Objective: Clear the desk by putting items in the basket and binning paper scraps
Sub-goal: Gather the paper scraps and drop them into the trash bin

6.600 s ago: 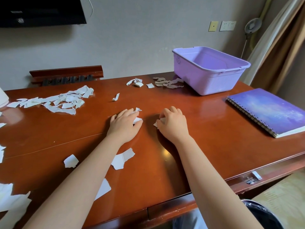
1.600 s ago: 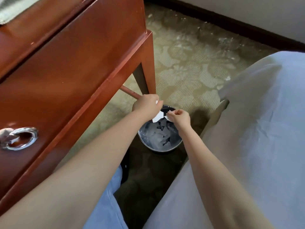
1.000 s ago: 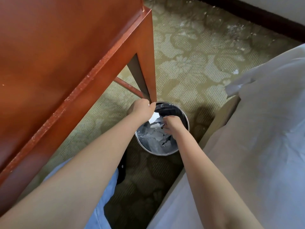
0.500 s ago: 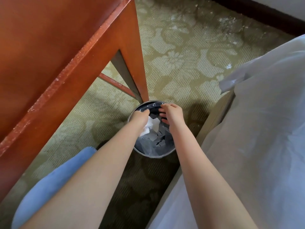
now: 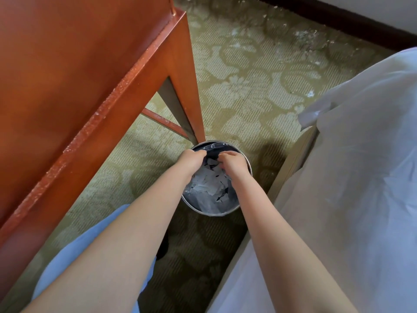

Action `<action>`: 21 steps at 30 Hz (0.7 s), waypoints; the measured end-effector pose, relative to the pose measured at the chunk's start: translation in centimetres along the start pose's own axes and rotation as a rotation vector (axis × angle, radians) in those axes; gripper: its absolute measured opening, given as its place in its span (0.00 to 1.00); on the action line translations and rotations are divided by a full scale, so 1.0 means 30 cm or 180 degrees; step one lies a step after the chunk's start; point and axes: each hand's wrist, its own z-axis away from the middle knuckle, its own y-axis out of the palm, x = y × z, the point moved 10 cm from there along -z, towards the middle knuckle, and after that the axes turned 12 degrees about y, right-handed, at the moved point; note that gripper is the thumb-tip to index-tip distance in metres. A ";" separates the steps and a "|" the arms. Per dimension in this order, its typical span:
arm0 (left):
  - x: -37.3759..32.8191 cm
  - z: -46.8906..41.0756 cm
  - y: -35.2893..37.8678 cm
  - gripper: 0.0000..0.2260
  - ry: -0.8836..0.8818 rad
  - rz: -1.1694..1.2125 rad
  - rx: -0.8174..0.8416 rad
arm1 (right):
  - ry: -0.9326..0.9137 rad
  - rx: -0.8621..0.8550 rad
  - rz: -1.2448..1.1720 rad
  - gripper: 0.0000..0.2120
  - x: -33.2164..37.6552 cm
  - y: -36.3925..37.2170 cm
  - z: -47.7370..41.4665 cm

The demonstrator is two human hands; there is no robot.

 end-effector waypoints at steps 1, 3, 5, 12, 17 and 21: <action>-0.013 0.014 -0.002 0.14 0.0036 -0.0059 0.0047 | -0.0049 -0.0030 0.0136 0.18 0.003 0.001 0.015; -0.038 0.046 -0.014 0.17 0.0097 -0.0144 0.0071 | -0.0109 -0.0114 0.0324 0.23 0.005 -0.001 0.046; -0.059 0.085 -0.028 0.19 0.0139 -0.0137 0.0055 | -0.0127 -0.0133 0.0343 0.23 0.004 -0.007 0.077; -0.161 0.271 -0.084 0.16 0.0516 -0.0241 0.0103 | -0.0241 -0.0220 0.0027 0.18 0.032 -0.060 0.253; -0.244 0.452 -0.154 0.08 0.0875 -0.0039 -0.0006 | -0.0628 -0.0187 -0.0104 0.14 0.113 -0.056 0.459; -0.311 0.631 -0.254 0.12 0.1409 0.0073 -0.0298 | -0.1071 -0.0371 -0.0246 0.10 0.200 -0.067 0.670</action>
